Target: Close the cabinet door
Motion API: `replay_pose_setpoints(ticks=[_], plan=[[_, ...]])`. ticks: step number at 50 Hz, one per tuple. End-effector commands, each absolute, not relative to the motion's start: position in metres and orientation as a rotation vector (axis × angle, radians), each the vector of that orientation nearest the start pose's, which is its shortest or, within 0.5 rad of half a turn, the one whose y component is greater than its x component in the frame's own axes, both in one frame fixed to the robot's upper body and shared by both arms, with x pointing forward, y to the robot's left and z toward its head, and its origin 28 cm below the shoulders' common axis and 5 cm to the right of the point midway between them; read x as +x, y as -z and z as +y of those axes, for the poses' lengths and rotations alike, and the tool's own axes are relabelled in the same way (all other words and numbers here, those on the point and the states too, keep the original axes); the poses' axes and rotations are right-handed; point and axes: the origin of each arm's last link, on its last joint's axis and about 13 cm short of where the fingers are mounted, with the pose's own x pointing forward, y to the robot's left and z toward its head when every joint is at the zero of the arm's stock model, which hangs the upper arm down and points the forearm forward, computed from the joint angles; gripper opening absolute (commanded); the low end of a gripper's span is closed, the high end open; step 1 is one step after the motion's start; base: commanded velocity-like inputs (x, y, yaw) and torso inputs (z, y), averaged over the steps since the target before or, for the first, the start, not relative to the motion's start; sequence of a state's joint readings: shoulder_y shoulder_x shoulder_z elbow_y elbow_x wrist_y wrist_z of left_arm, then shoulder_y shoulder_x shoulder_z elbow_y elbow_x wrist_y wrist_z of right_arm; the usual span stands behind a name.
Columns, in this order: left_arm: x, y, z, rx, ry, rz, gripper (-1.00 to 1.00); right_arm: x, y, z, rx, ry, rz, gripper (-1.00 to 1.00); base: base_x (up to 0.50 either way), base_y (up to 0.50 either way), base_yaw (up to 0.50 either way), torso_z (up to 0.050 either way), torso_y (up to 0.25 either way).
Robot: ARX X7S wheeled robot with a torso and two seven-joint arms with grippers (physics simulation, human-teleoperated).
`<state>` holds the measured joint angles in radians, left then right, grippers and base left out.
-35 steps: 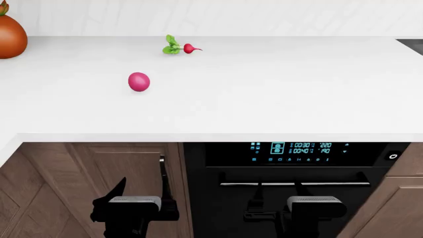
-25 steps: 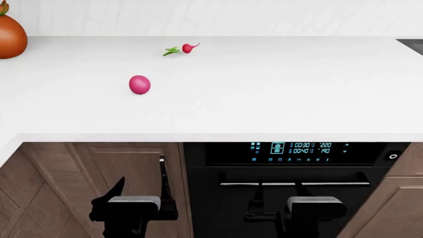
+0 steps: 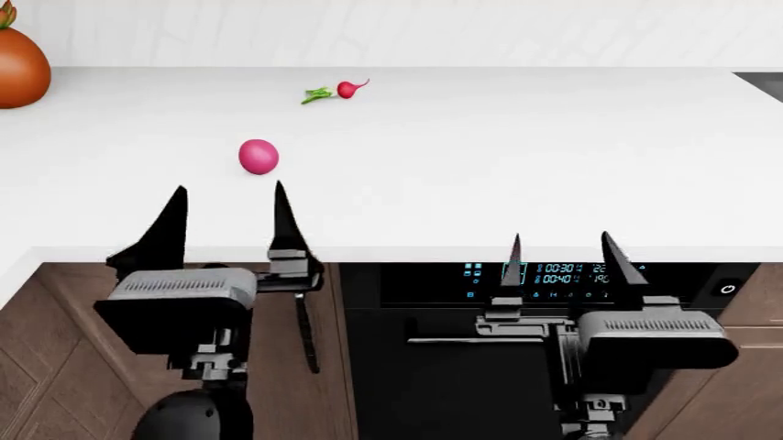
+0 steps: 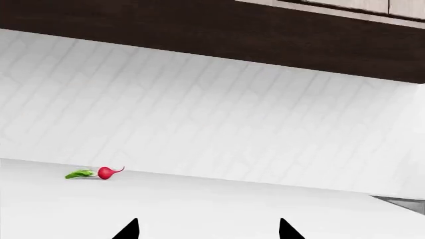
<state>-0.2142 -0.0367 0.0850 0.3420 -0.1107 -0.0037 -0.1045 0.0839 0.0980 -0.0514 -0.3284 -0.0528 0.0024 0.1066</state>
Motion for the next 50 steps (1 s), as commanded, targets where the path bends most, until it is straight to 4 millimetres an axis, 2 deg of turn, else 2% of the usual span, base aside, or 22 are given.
replay_pose_setpoints(ticks=[1, 6, 8, 11, 13, 50], plan=[[0.253, -0.246, 0.191, -0.163, 0.030, -0.967, 1.00, 0.236, -0.177, -0.107, -0.169, 0.080, -0.705, 1.00, 0.00, 0.00, 0.00, 0.000, 0.000], [0.245, -0.270, 0.197, -0.150, 0.019, -1.085, 1.00, 0.233, -0.206, -0.110, -0.185, 0.087, -0.804, 1.00, 0.00, 0.00, 0.00, 0.000, 0.000], [0.242, -0.274, 0.199, -0.141, 0.014, -1.098, 1.00, 0.233, -0.211, -0.110, -0.187, 0.090, -0.822, 1.00, 0.00, 0.00, 0.00, 0.000, 0.000], [0.236, -0.277, 0.201, -0.094, 0.028, -1.154, 1.00, 0.230, -0.208, -0.111, -0.187, 0.085, -0.826, 1.00, 0.00, 0.00, 0.00, 0.000, 0.000], [0.234, -0.279, 0.202, -0.123, 0.062, -1.183, 1.00, 0.231, -0.204, -0.111, -0.189, 0.070, -0.813, 1.00, 0.00, 0.00, 0.00, 0.000, 0.000], [0.247, -0.270, 0.202, -0.005, 0.043, -1.078, 1.00, 0.231, -0.203, -0.111, -0.223, 0.051, -0.796, 1.00, 0.00, 0.00, 0.00, 0.050, 0.000]])
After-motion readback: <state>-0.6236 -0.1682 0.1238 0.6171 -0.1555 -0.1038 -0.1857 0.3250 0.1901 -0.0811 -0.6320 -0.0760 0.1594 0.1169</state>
